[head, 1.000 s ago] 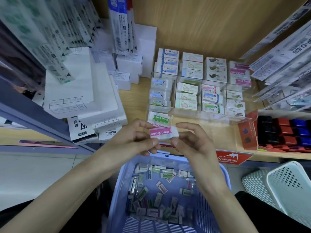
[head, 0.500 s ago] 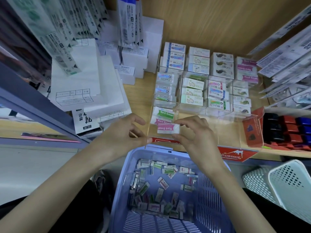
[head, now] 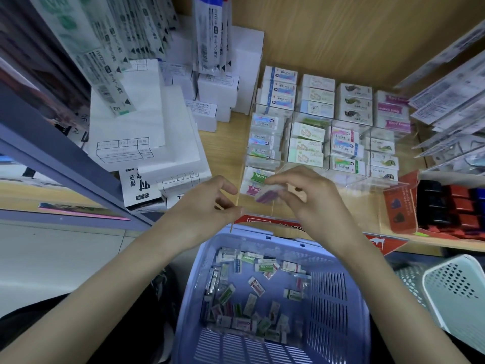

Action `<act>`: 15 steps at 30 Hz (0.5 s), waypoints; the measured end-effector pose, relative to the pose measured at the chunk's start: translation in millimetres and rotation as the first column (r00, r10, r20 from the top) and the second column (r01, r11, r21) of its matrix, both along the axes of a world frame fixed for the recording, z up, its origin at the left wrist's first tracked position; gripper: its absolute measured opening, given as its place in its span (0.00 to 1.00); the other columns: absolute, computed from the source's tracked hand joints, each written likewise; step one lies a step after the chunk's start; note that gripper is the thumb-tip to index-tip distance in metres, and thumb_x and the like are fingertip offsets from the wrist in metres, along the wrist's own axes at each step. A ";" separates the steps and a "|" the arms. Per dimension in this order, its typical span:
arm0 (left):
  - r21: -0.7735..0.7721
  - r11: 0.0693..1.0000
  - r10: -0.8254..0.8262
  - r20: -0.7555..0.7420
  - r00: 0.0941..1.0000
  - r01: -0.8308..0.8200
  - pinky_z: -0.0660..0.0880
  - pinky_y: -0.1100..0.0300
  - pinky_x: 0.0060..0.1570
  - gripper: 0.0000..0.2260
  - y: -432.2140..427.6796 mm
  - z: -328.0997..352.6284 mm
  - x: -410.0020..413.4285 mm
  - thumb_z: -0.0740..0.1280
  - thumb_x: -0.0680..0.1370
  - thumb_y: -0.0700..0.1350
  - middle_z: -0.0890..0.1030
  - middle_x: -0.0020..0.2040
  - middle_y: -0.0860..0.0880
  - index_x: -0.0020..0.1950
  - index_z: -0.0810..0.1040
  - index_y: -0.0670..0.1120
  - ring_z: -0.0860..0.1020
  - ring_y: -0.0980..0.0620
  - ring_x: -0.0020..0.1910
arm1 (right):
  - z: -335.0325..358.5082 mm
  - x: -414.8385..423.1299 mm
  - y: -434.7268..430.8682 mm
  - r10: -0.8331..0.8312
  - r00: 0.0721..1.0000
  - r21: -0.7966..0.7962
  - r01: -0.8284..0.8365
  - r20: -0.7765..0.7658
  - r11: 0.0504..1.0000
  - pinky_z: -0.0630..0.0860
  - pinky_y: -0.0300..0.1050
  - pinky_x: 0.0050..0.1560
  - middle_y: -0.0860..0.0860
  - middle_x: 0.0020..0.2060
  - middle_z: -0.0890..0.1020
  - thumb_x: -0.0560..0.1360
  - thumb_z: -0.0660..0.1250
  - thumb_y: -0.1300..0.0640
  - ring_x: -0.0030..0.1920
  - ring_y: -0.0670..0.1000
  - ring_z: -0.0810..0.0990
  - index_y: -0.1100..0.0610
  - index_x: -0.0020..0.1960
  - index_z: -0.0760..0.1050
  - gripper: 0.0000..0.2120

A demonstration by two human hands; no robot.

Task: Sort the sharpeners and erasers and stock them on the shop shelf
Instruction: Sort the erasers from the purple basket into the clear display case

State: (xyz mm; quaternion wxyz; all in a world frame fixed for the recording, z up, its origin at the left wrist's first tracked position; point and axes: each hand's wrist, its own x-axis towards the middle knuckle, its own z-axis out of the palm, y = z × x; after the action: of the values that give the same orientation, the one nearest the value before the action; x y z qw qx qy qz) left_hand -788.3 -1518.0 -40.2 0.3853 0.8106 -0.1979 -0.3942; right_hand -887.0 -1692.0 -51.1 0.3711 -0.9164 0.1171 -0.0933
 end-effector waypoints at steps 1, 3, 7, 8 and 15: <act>-0.002 1.000 0.004 -0.004 1.000 -0.004 0.72 0.59 0.50 0.11 -0.5 0.1 0.0 0.70 0.74 0.48 0.81 0.46 0.53 0.54 0.73 0.53 0.79 0.54 0.46 | 5.1 2.0 -0.9 0.005 1.000 0.053 -0.004 -0.022 0.999 0.67 0.28 0.51 0.47 0.47 0.78 0.75 0.66 0.67 0.49 0.44 0.75 0.53 0.55 0.80 0.14; -0.001 1.000 0.002 -0.004 1.000 -0.002 0.72 0.58 0.51 0.11 -0.8 0.3 0.0 0.70 0.74 0.49 0.81 0.46 0.53 0.55 0.73 0.53 0.79 0.53 0.45 | 12.9 9.5 -2.8 0.043 0.993 0.131 -0.028 -0.106 0.991 0.70 0.28 0.49 0.44 0.47 0.77 0.76 0.65 0.66 0.48 0.44 0.76 0.49 0.57 0.76 0.16; 0.013 1.000 0.002 -0.002 1.000 -0.002 0.72 0.58 0.50 0.12 0.6 -0.5 0.8 0.70 0.74 0.49 0.81 0.46 0.52 0.55 0.73 0.53 0.79 0.53 0.44 | 19.3 35.1 -6.6 0.179 0.933 0.052 -0.171 -0.313 0.984 0.68 0.24 0.44 0.44 0.44 0.77 0.74 0.69 0.62 0.45 0.44 0.76 0.53 0.52 0.74 0.08; 0.014 1.000 0.004 -0.004 1.000 -0.004 0.72 0.58 0.50 0.12 0.2 -0.3 0.9 0.70 0.74 0.49 0.81 0.46 0.52 0.54 0.73 0.53 0.79 0.53 0.44 | 18.2 41.1 -6.0 0.225 0.912 -0.003 -0.241 -0.342 0.971 0.68 0.26 0.45 0.46 0.45 0.77 0.74 0.68 0.62 0.45 0.45 0.76 0.55 0.52 0.78 0.07; -0.001 1.000 -0.002 -0.027 1.000 0.002 0.74 0.56 0.52 0.12 -1.6 -0.1 1.2 0.71 0.74 0.48 0.81 0.46 0.51 0.54 0.72 0.54 0.79 0.53 0.44 | -5.0 53.0 12.9 0.263 0.874 -0.051 -0.309 -0.408 0.950 0.74 0.44 0.43 0.52 0.40 0.80 0.73 0.67 0.67 0.41 0.50 0.78 0.53 0.44 0.71 0.10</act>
State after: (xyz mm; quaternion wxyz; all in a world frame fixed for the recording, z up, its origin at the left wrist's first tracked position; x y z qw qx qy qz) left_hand -787.0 -1519.7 -40.3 0.3878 0.8049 -0.1935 -0.4054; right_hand -834.0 -1679.1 -56.1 0.2964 -0.9431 0.0472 0.1434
